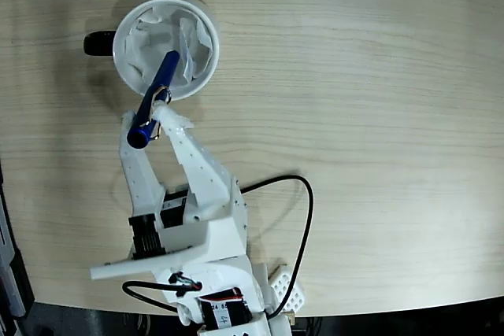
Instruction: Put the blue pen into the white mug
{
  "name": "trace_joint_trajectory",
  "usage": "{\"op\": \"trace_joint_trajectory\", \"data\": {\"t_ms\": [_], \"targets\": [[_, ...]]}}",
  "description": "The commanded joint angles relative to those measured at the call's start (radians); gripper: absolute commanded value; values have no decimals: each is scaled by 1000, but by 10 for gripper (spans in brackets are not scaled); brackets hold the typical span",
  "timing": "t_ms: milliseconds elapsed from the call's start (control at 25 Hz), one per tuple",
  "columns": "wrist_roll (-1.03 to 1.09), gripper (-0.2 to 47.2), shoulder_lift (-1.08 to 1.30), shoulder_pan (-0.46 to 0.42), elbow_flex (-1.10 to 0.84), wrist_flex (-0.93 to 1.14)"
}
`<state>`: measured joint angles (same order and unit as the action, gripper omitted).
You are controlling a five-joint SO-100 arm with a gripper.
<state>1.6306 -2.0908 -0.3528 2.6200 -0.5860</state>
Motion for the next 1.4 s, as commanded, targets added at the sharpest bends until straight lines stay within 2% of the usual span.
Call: {"op": "trace_joint_trajectory", "data": {"t_ms": [0,80,320,440,560,640,720,840,880,1000,1360], "targets": [[20,2,6,-5,6,-41],[20,58,14,-2,8,-43],[20,123,26,0,8,-55],[20,183,26,0,8,-58],[20,216,25,0,21,-109],[20,217,12,-5,48,-189],[20,211,-6,-8,67,-253],[18,18,-55,-9,69,-272],[14,1,-75,-8,69,-272],[-3,0,-129,0,71,-272],[-230,0,-393,26,141,-265]]}}
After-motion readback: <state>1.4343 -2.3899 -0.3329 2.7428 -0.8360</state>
